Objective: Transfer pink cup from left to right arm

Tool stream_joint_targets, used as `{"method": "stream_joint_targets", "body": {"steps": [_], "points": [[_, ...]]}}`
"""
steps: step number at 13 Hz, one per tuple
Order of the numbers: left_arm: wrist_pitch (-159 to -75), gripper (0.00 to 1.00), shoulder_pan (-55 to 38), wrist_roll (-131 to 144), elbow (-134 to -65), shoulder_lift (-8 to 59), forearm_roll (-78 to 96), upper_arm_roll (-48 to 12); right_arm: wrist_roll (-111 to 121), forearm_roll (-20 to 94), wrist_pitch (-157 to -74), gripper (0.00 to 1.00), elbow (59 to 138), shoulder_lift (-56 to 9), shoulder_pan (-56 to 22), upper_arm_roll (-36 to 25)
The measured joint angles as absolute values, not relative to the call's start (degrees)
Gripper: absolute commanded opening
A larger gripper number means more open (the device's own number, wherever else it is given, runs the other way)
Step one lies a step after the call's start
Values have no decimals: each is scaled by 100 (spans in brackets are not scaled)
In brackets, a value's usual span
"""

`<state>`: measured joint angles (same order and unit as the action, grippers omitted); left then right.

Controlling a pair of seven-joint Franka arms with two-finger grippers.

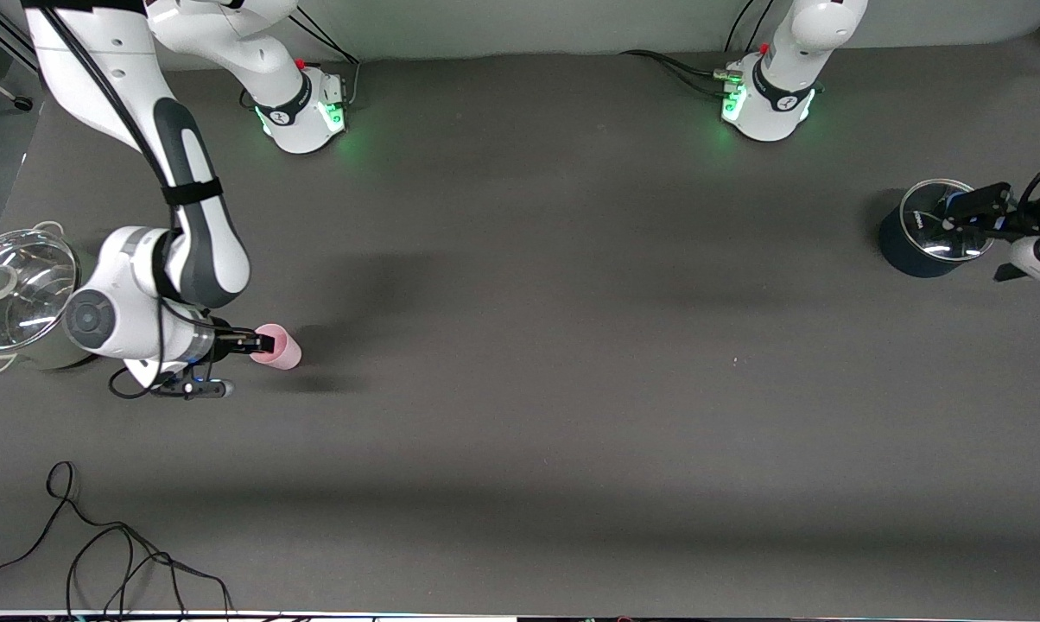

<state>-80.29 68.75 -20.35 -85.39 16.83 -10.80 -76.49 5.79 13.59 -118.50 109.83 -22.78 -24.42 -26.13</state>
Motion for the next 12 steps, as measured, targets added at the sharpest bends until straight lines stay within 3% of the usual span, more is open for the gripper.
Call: {"method": "stream_joint_targets", "body": {"steps": [7, 12], "points": [[-7931, 100, 6883, -579, -8532, 1249, -1258, -7593, 579, 1220, -10262, 100, 9673, -1318, -2445, -3053], [-7957, 100, 6868, -558, -8487, 1165, -1255, -7564, 466, 551, -8667, 100, 8568, -752, -2522, -3055]]}}
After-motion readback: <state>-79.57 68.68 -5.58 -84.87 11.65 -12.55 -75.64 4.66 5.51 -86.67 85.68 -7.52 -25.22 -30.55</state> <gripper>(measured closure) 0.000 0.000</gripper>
